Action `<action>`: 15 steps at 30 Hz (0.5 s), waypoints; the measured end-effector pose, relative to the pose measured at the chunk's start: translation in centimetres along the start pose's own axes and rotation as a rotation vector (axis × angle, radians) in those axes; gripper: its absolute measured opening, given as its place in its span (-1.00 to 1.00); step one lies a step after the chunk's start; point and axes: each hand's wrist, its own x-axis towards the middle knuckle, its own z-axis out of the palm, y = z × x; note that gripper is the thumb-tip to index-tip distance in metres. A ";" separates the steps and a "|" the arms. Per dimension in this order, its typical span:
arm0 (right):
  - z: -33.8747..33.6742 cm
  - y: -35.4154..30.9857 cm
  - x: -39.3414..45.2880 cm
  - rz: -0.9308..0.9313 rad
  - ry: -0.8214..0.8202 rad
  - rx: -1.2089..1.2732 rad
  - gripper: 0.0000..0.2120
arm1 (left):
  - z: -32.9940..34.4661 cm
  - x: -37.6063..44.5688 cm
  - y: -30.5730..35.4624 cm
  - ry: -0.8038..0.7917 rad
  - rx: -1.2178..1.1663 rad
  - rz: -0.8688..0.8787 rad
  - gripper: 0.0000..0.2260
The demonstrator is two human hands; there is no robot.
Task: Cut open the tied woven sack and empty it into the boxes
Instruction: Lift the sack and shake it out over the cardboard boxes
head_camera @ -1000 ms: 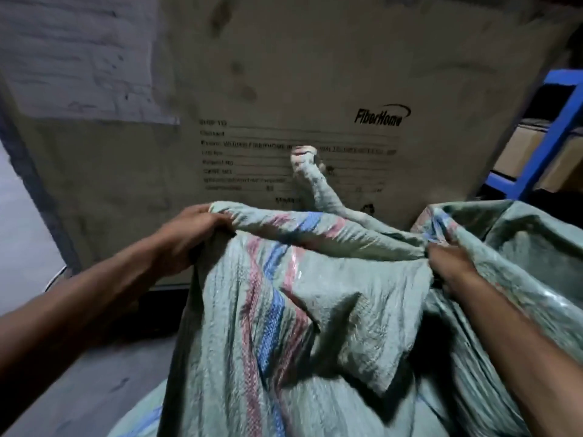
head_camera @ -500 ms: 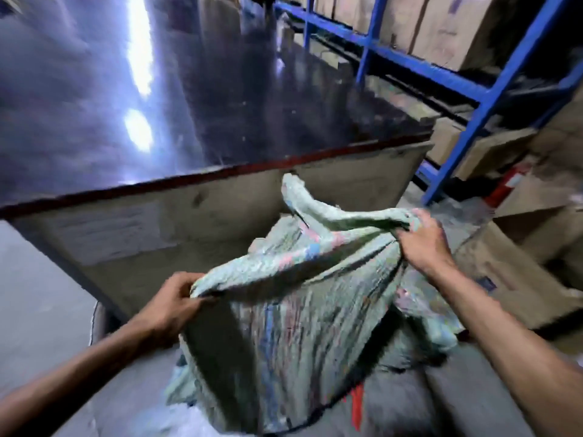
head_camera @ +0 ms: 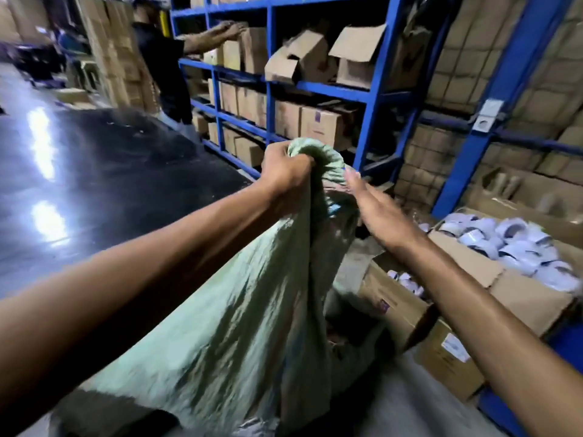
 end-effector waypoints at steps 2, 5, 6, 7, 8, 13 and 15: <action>-1.0 0.1 -4.3 0.018 -0.003 -0.070 0.05 | 2.8 -0.4 4.2 -0.078 -0.017 0.013 -0.89; -0.6 1.3 -6.6 -0.079 0.121 0.089 -0.24 | 7.3 -3.2 9.2 -0.194 0.030 0.107 -0.84; -0.6 1.5 -6.5 -0.154 0.213 0.204 -0.43 | 8.5 -4.4 10.3 -0.218 0.016 0.152 -0.84; -1.1 1.4 -6.3 -0.204 0.304 0.280 -0.53 | 9.3 -5.5 11.2 -0.240 -0.005 0.186 -0.84; -2.1 1.4 -6.2 -0.223 0.378 0.310 -0.56 | 10.0 -6.5 11.7 -0.266 -0.026 0.219 -0.87; -12.3 1.3 -7.1 -0.347 0.601 0.283 -0.60 | 9.6 -10.2 8.9 -0.231 0.054 0.278 -0.57; -15.6 0.9 -8.2 -0.372 0.582 0.227 -0.56 | 10.5 -12.2 5.5 -0.331 0.153 0.140 -0.46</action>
